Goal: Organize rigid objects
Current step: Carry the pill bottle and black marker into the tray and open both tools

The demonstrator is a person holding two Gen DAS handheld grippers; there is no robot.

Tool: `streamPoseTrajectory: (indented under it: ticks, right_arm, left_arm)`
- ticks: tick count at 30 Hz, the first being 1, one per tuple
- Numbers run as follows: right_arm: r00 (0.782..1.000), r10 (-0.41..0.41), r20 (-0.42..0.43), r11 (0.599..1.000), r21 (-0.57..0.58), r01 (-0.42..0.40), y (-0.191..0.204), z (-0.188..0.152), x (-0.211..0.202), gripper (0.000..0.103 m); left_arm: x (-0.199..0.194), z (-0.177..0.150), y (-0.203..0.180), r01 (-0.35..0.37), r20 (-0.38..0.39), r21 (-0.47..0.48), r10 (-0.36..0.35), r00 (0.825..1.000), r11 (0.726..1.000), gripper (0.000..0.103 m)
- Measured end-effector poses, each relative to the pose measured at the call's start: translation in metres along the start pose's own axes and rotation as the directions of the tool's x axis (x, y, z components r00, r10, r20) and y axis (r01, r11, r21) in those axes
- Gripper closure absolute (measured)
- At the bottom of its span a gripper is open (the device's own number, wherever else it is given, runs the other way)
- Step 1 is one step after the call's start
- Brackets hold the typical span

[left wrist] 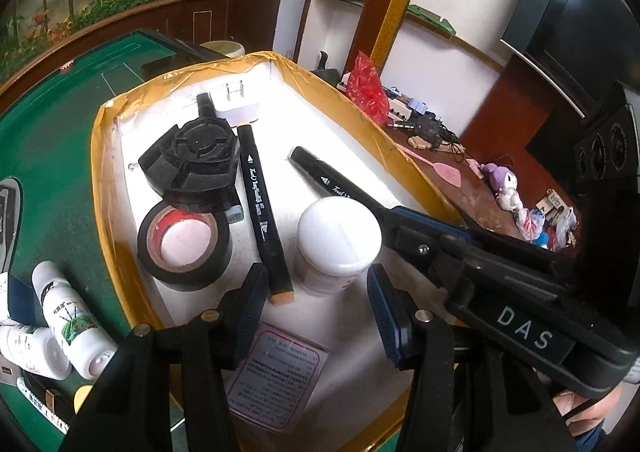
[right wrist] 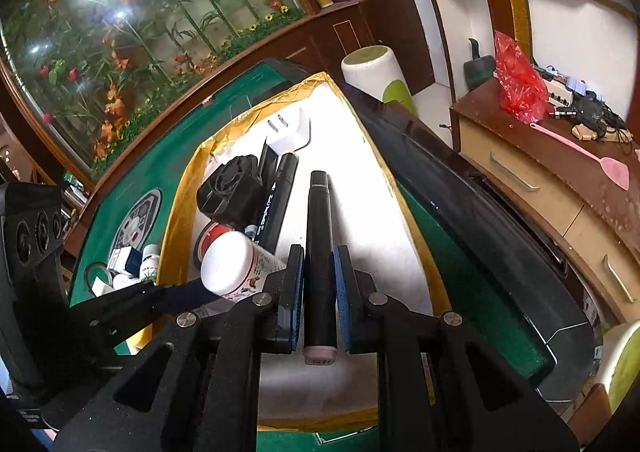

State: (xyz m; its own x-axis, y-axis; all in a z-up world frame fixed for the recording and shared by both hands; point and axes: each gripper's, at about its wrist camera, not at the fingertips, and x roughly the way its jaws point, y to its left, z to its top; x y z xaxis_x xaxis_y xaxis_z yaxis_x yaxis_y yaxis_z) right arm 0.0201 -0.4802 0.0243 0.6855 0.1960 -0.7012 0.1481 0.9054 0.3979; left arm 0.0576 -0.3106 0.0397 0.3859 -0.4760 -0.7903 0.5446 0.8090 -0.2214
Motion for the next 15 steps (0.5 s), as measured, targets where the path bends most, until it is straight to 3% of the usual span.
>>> streamPoseTrajectory:
  ticks: [5, 11, 15]
  right_arm:
    - [0.999, -0.042, 0.021, 0.998, -0.035, 0.043, 0.008, -0.002, -0.006, 0.088]
    - [0.999, -0.028, 0.038, 0.996, -0.082, 0.031, 0.019, -0.004, -0.017, 0.088]
    - [0.995, -0.084, 0.047, 0.987, -0.136, 0.089, 0.033, -0.005, -0.011, 0.088]
  left_arm:
    - [-0.010, -0.002, 0.004, 0.005, 0.009, -0.002, -0.005, 1.000, 1.000, 0.050]
    - [-0.029, -0.010, 0.013, 0.005, 0.028, -0.015, -0.004, 1.000, 1.000, 0.050]
    - [-0.052, -0.017, 0.026, 0.010, 0.064, -0.038, -0.008, 0.998, 0.999, 0.050]
